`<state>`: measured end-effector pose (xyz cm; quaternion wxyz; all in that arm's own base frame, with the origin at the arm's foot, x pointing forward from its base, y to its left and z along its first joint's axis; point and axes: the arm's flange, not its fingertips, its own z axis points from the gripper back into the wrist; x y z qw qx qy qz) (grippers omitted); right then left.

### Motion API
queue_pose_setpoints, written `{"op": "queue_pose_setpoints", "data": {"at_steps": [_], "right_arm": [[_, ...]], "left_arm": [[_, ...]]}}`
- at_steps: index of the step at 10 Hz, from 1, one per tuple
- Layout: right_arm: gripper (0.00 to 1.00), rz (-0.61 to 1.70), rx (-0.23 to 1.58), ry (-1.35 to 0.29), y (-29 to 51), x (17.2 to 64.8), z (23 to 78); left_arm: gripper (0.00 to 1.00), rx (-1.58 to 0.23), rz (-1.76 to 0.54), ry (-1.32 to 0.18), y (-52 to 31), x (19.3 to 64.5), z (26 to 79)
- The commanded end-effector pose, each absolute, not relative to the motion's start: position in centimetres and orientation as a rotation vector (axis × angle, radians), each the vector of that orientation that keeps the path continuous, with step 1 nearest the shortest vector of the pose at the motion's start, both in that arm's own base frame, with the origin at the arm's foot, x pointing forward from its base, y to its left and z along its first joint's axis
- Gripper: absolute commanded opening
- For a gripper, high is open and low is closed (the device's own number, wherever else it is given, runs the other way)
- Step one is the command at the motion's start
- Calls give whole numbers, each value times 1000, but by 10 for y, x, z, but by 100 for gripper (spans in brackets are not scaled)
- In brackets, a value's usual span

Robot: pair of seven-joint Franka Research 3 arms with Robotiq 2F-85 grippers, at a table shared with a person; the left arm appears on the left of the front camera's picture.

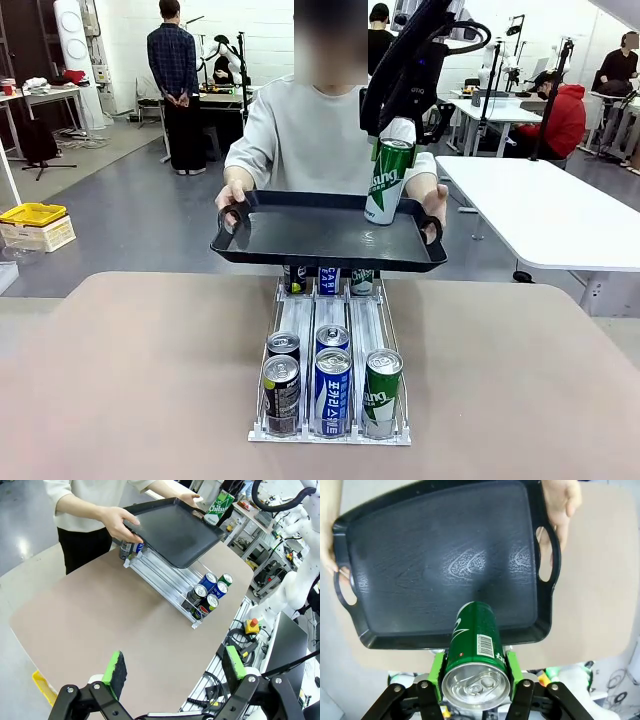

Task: Retrieve and hand over the desired beverage to the person.
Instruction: Place the picked can on the Handle tray extended by the person.

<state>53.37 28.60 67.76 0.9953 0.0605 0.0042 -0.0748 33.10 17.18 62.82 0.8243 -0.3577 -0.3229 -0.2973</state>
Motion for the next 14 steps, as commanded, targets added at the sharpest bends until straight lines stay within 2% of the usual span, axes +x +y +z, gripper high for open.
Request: {"op": "queue_pose_setpoints", "data": {"at_steps": [1, 6, 8, 14], "right_arm": [[58, -142, 125, -13, 283, 527, 688], [58, -148, 125, -4, 285, 530, 685], [58, -133, 6, -89, 294, 546, 679], [58, -73, 26, -46, 301, 588, 649]], "left_arm": [[100, -770, -650, -707, 173, 331, 629], [100, -770, -650, -707, 173, 331, 629], [100, -770, -650, -707, 173, 331, 629], [100, -770, -650, -707, 173, 331, 629]]}}
